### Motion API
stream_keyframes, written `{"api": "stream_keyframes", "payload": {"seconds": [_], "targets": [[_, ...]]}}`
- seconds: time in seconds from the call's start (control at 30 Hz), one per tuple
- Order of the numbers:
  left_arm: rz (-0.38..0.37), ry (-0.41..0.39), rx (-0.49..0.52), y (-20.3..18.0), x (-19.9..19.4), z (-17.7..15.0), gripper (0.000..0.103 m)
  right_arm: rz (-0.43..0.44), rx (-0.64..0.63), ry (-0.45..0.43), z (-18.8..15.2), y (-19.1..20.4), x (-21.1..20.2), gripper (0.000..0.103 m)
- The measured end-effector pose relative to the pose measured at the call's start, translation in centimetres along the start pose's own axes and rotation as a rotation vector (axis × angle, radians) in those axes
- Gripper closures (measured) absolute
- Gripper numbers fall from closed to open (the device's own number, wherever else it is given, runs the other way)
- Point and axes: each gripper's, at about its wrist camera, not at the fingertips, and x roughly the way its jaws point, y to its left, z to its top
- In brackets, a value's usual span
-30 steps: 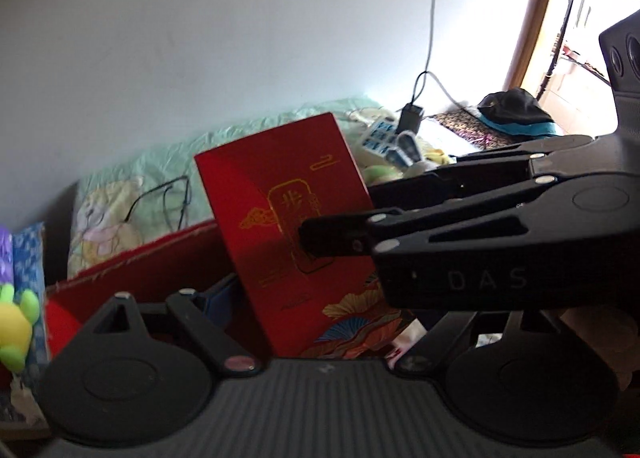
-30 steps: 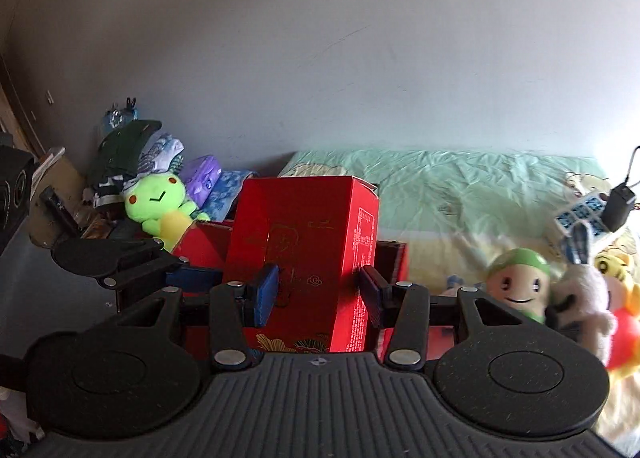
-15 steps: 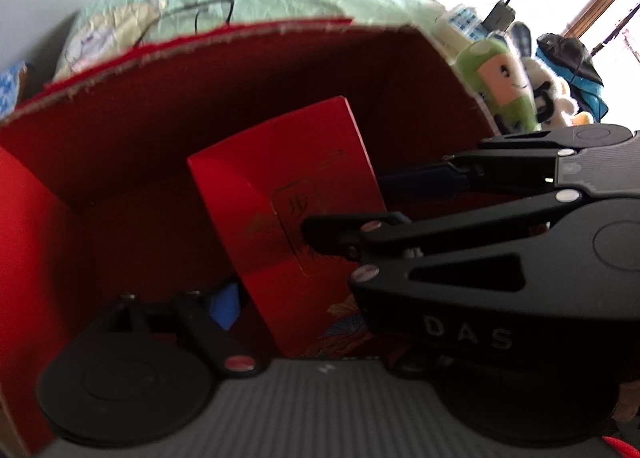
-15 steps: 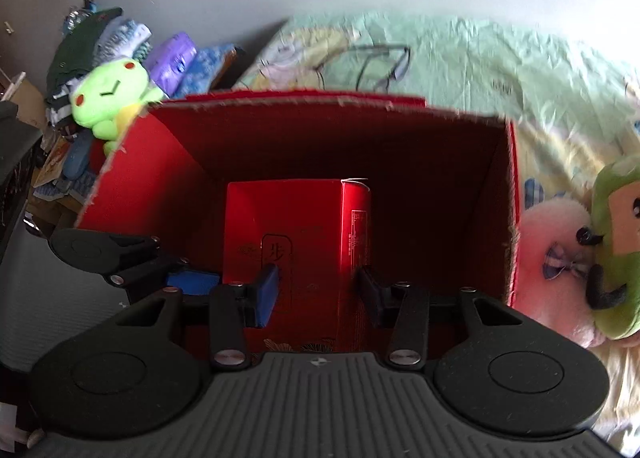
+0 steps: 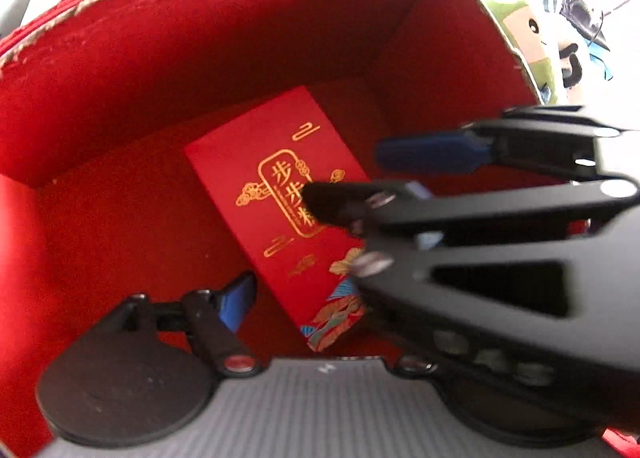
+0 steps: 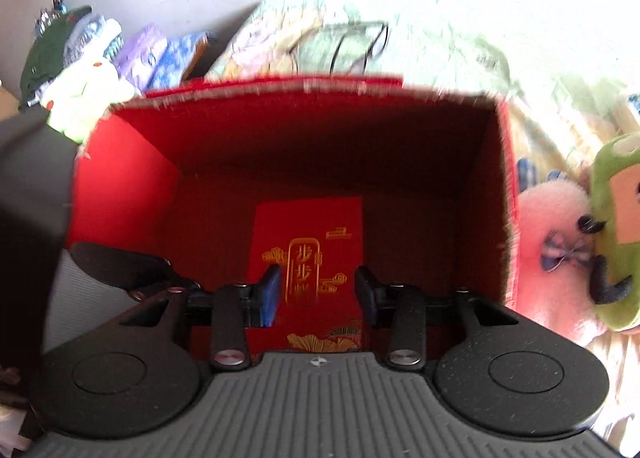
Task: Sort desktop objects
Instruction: 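Open the right gripper and withdraw it from the box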
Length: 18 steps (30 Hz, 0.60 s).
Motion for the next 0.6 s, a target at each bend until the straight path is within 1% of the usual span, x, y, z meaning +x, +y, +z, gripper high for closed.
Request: {"api": "stream_keyframes", "payload": {"seconds": [0.07, 0.17, 0.27, 0.3, 0.37, 0.4, 0.43, 0.5, 0.6], "targets": [[0.004, -0.012, 0.006, -0.3, -0.5, -0.1, 0.028, -0.016, -0.004, -0.074, -0.2, -0.2, -1.6, 0.060], [0.002, -0.045, 0.028, -0.9, -1.8, -0.2, 0.029, -0.024, 0.030, -0.169, -0.9, -1.4, -4.1, 0.061], [0.038, -0.066, 0.060, -1.7, -2.6, 0.2, 0.026, -0.007, 0.095, -0.240, -1.6, -3.3, -6.5, 0.063], [0.046, -0.067, 0.066, -1.9, -2.6, 0.4, 0.026, -0.008, 0.112, -0.260, -1.9, -3.9, -7.2, 0.065], [0.047, -0.051, 0.071, -2.3, -2.3, 1.0, 0.026, -0.021, 0.125, -0.287, -2.4, -4.8, -8.2, 0.068], [0.043, -0.045, 0.076, -2.5, -2.1, 1.3, 0.020, -0.032, 0.130, -0.301, -2.7, -5.2, -8.7, 0.069], [0.042, -0.042, 0.082, -2.9, -2.0, 1.5, 0.019, -0.040, 0.134, -0.314, -3.0, -5.6, -9.1, 0.069], [0.040, -0.040, 0.090, -3.6, -2.0, 1.9, 0.019, -0.046, 0.142, -0.331, -3.4, -6.2, -9.7, 0.069], [0.011, -0.037, 0.099, -4.8, -1.9, 2.3, 0.019, -0.049, 0.161, -0.344, -4.0, -6.9, -10.2, 0.069]]}}
